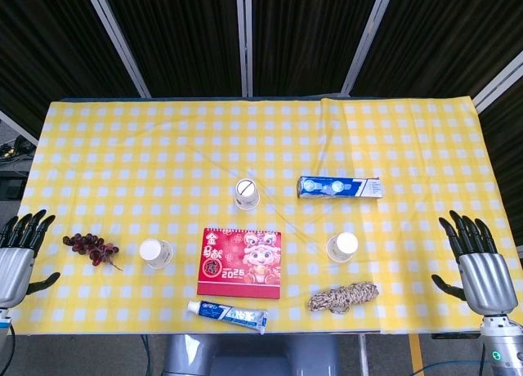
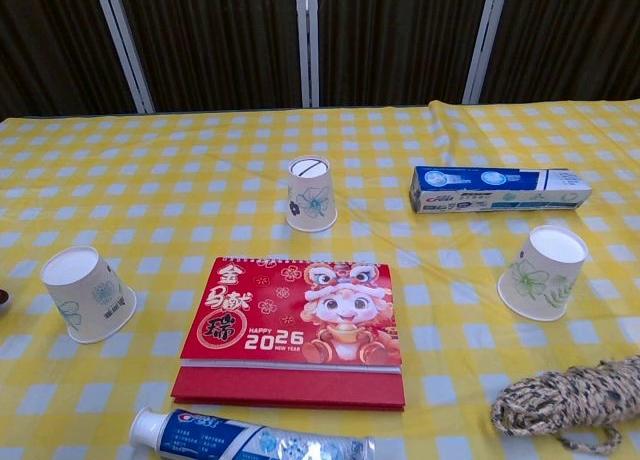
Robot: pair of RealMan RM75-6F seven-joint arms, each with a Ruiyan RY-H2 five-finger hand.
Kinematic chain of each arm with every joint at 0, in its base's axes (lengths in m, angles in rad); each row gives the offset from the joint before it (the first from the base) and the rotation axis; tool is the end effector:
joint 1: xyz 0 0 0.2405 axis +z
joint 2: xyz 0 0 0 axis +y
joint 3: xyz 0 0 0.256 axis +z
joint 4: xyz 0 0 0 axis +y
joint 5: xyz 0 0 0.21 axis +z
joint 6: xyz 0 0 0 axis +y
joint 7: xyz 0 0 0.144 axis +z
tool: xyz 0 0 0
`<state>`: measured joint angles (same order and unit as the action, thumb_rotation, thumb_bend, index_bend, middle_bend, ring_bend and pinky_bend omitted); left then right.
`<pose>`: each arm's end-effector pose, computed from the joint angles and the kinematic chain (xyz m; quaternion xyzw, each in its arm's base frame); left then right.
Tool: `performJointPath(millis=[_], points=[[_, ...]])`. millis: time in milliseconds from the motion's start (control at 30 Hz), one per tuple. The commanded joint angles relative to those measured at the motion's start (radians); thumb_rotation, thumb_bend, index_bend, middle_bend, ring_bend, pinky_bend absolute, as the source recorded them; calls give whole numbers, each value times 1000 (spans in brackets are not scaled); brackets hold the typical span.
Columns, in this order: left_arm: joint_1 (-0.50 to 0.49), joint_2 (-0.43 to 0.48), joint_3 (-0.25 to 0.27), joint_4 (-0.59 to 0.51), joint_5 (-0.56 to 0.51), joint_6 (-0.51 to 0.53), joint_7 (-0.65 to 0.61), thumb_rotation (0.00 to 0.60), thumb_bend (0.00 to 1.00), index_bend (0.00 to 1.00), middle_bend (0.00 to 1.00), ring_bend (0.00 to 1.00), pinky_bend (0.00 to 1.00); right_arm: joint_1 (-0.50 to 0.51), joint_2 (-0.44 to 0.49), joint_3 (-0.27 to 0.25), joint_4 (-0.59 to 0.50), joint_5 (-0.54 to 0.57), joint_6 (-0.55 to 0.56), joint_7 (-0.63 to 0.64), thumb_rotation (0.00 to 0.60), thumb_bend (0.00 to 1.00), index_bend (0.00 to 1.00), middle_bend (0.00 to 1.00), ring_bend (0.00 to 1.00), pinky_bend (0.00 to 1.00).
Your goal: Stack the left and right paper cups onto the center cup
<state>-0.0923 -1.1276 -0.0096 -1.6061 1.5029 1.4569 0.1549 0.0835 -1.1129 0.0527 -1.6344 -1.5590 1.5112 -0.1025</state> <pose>-0.3146 0.1746 0.1476 -0.6381 -0.3568 -0.3264 0.5991 -0.2977 -0.1805 0.1596 0.6213 -0.3400 0.3832 0.5929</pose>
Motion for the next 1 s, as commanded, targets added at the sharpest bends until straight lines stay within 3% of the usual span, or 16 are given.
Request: performJointPath(millis=[33,800,1000], points=[[0,-1,-2,2,0,2,-3,600,0,0,0,0,0,0,2,-1,-2,3,-4,-1,600,23,21,0,0,0],[-26,-19,-5,2,16,-24,-4,600,0,0,0,0,0,-7,9,8,5,8,12,31,600,23,36,0,0,0],[-91,-11,-17,-40,19,-119,-21,600,13,45,0,7,77,-9,17,7,3,-3,21,60,600,23,51,0,0,0]])
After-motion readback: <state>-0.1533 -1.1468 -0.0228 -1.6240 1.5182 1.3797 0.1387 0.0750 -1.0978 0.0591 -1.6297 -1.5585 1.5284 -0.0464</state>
